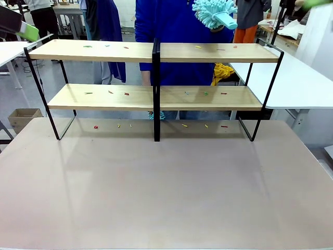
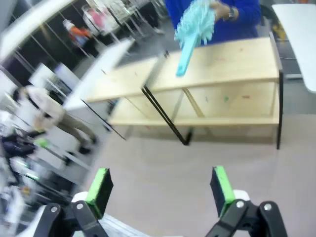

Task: Clean the shelves.
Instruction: Pick up the Duster when the human hands it over.

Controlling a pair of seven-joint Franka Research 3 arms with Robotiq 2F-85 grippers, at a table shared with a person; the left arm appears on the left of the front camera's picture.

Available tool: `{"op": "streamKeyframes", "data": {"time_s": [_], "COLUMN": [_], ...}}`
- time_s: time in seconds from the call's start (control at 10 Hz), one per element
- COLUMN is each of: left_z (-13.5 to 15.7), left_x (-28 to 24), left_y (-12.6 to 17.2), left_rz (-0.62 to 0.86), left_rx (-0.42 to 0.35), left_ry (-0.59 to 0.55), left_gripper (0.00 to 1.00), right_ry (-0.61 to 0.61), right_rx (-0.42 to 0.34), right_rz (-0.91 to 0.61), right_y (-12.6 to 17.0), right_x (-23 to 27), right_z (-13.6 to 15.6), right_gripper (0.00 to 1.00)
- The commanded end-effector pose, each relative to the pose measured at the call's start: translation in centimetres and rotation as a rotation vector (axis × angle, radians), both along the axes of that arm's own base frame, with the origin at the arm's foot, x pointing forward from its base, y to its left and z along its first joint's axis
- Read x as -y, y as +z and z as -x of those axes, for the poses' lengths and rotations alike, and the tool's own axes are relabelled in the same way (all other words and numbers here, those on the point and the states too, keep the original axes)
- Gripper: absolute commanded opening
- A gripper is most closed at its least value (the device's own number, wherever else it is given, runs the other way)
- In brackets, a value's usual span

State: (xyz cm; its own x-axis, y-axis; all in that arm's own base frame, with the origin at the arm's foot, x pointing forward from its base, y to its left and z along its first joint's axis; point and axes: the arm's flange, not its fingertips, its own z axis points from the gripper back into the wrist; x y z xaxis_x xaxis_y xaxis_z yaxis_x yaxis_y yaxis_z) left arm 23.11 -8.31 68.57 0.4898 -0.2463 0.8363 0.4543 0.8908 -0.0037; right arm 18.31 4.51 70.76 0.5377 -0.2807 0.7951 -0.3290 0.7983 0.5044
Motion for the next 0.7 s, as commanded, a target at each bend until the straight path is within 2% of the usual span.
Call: {"op": "streamKeyframes", "data": {"time_s": [0.0,0.1,0.2,0.3,0.4,0.5,0.6], "left_z": [0.0,0.0,0.0,0.0,0.0,0.0,0.0], "left_x": [0.0,0.0,0.0,0.0,0.0,0.0,0.0], "left_y": [0.0,0.0,0.0,0.0,0.0,0.0,0.0], "left_rz": [-0.003,-0.003,-0.003,-0.003,-0.003,-0.003,-0.003], "left_rx": [0.001,0.001,0.001,0.001,0.001,0.001,0.001], "left_ry": [-0.006,-0.006,-0.006,-0.006,-0.006,-0.006,-0.006], "left_gripper": [1.0,1.0,1.0,1.0,1.0,1.0,1.0], "right_ry": [0.312,0.0,0.0,0.041,0.091,0.06,0.167], "right_rx": [-0.042,0.0,0.0,0.014,-0.145,-0.241,-0.335], "right_rz": [-0.907,0.0,0.0,-0.173,-0.187,-0.257,-0.22], "right_y": [-3.2,0.0,0.0,-0.4,-1.1,-1.5,-1.7], "right_x": [3.5,0.0,0.0,4.6,5.1,6.8,7.3], "right_z": [-0.3,0.0,0.0,0.0,-0.6,-3.9,-6.7], "right_gripper": [1.0,1.0,1.0,1.0,1.0,1.0,1.0]}}
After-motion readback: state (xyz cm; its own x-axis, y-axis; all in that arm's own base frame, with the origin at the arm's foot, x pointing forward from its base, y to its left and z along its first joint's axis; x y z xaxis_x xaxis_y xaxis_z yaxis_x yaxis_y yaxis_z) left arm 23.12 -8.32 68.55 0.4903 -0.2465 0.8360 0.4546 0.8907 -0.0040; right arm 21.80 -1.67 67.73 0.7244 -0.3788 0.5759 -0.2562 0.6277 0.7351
